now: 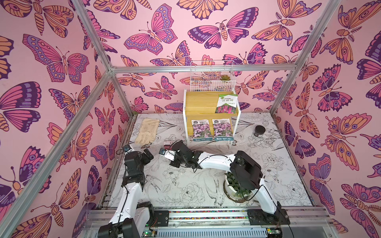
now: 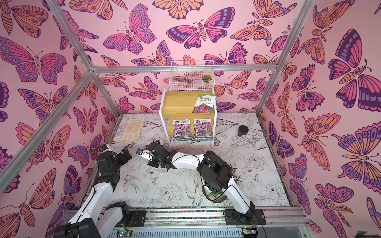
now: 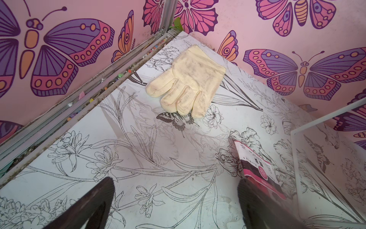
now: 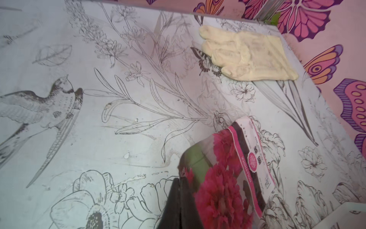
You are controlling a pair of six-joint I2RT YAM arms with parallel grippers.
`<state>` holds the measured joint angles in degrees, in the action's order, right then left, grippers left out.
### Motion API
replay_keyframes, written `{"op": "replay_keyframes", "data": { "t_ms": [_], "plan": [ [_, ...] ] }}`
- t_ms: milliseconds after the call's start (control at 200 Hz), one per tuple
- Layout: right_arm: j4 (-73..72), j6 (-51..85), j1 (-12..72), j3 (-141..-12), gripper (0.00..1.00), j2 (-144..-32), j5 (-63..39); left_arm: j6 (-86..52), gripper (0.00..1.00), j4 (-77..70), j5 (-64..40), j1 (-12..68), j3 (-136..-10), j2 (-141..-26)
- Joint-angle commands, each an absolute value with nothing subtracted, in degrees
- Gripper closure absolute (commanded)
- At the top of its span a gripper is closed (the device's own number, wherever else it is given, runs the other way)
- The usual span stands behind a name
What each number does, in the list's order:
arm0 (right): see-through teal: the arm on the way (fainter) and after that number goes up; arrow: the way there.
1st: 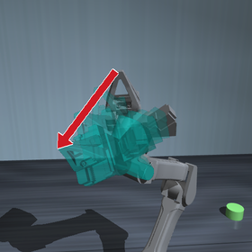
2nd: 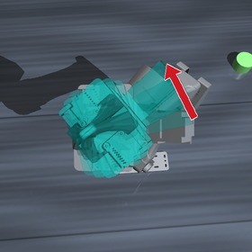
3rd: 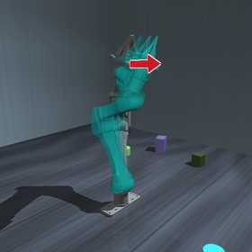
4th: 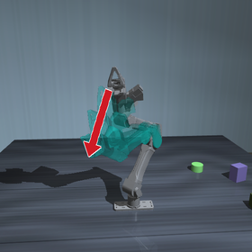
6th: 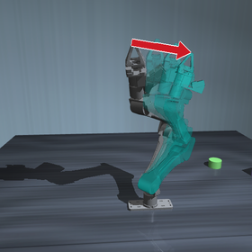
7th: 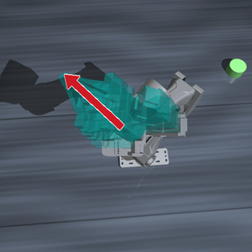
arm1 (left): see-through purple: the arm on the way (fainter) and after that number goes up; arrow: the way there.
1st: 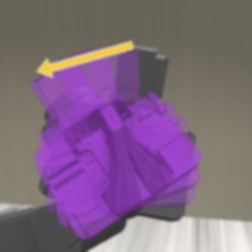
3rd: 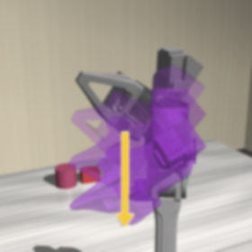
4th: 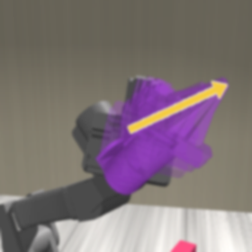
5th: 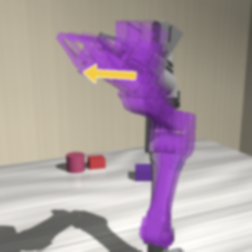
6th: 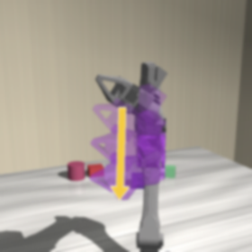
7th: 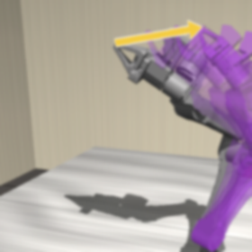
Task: Take the seed bag off the shelf
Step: Place the seed packet at the center of the board, then pick up the seed packet from the shelf.
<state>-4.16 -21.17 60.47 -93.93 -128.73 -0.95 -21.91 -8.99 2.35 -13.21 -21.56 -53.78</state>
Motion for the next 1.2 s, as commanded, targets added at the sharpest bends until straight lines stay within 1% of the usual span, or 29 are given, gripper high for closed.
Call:
{"op": "replay_keyframes", "data": {
  "t_ms": [0,5,15,30,55,135,195,300,385,451,521,571,686,856,1031,1197],
  "plan": [
    [-4.9,-21.3,60.5,-95.8,0.62,-129.2,-1.6,-21.4,0.00,-9.8,1.8,-13.6,-20.7,-54.3],
    [-4.7,-21.2,60.5,-95.8,0.61,-129.2,-1.7,-21.4,0.00,-9.8,1.8,-13.6,-20.7,-54.3],
    [-4.3,-21.2,60.5,-95.8,0.53,-129.1,-1.8,-21.3,0.00,-9.8,1.7,-13.6,-20.7,-54.3],
    [-3.8,-21.1,60.5,-95.9,0.44,-128.9,-2.0,-21.3,0.00,-9.8,1.7,-13.6,-20.7,-54.4],
    [-2.8,-20.7,60.5,-96.0,0.35,-128.3,-2.3,-21.2,0.00,-9.8,1.6,-13.6,-20.8,-54.6],
    [-1.0,-18.8,60.5,-95.2,0.21,-124.5,-3.9,-21.1,0.00,-9.8,1.3,-13.6,-21.0,-54.8],
    [-0.5,-17.5,60.6,-93.6,0.17,-119.9,-4.8,-21.0,0.00,-9.8,1.2,-13.6,-21.1,-55.0],
    [1.3,-17.5,60.7,-91.4,0.15,-110.7,-5.1,-20.9,0.00,-9.7,1.0,-13.6,-21.2,-55.0],
    [6.1,-20.4,60.8,-91.3,0.15,-103.7,-2.2,-20.9,0.00,-9.7,1.0,-13.5,-21.2,-55.0],
    [7.8,-24.3,60.8,-88.7,0.15,-98.1,4.0,-20.9,0.00,-9.7,0.9,-13.6,-21.2,-55.0],
    [5.2,-30.1,60.3,-82.6,0.15,-92.5,12.2,-20.8,0.00,-9.6,0.8,-13.6,-21.2,-54.8],
    [4.0,-33.8,59.5,-78.6,0.15,-90.5,17.2,-20.8,0.00,-9.6,0.8,-13.6,-21.2,-54.8],
    [5.3,-35.2,56.9,-73.6,0.16,-85.8,22.7,-20.7,0.00,-9.5,0.8,-13.6,-21.1,-54.6],
    [1.1,-35.0,55.5,-67.9,0.20,-78.0,22.6,-20.7,0.00,-9.3,0.7,-13.6,-21.0,-54.4],
    [6.1,-36.6,55.2,-69.9,0.22,-71.9,22.5,-20.6,0.00,-9.1,0.9,-13.6,-20.9,-54.3],
    [5.5,-41.7,53.1,-70.6,0.22,-66.0,22.6,-20.5,0.00,-9.1,0.7,-13.6,-21.0,-54.5]
  ]
}}
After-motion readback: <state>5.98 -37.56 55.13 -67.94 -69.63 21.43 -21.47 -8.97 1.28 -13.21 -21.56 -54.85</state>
